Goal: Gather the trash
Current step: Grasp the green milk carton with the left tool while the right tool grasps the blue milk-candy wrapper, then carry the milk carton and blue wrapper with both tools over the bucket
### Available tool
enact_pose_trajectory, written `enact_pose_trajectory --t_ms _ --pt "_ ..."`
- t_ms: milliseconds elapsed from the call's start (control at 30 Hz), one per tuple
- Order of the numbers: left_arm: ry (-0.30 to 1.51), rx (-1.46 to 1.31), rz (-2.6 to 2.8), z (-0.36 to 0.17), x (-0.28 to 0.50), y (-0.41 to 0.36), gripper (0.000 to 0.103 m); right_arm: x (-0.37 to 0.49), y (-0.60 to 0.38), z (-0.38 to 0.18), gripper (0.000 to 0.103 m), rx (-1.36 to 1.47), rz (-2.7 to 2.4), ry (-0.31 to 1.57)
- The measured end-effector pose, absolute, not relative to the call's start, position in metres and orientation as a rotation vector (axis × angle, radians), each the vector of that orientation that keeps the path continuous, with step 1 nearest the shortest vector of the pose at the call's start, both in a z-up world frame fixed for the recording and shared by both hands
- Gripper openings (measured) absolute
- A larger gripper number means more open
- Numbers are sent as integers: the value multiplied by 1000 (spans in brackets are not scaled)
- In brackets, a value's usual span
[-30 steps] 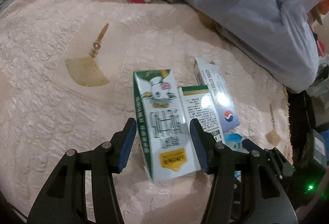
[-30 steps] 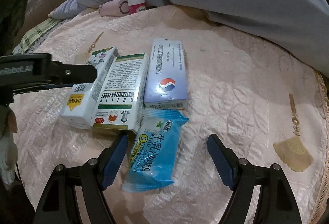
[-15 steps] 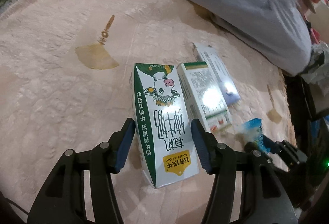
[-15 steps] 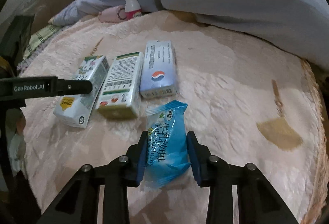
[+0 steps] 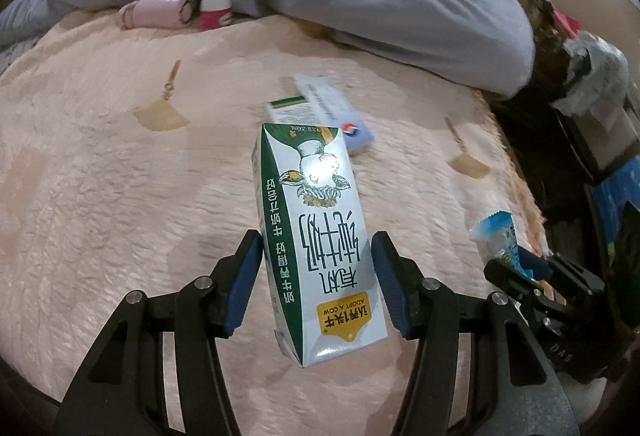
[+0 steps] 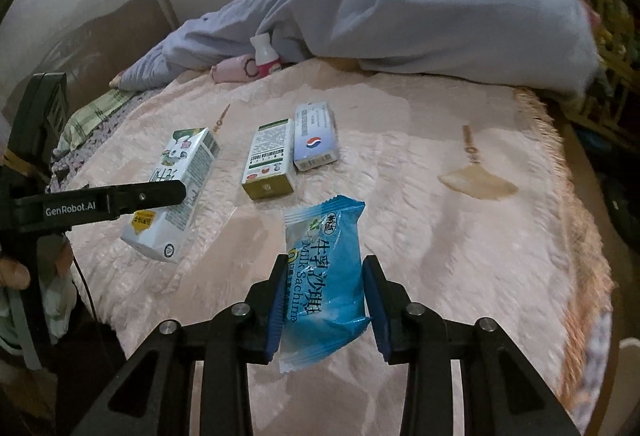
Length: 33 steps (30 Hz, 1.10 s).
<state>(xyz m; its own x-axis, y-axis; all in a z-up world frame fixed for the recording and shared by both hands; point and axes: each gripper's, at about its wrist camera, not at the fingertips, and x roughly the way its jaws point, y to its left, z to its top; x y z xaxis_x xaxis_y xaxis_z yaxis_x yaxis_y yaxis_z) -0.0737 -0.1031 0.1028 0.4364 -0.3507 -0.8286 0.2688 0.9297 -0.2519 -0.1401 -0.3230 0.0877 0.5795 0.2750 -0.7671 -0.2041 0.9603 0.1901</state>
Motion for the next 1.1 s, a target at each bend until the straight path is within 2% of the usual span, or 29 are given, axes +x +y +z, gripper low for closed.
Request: enact_pose_trajectory --t_ms 533,1100 --pt "989 65 -510 126 -122 -192 55 -218 -398 110 35 171 132 858" --pt "975 150 -659 132 -158 -280 55 -269 -478 107 35 270 -31 846"
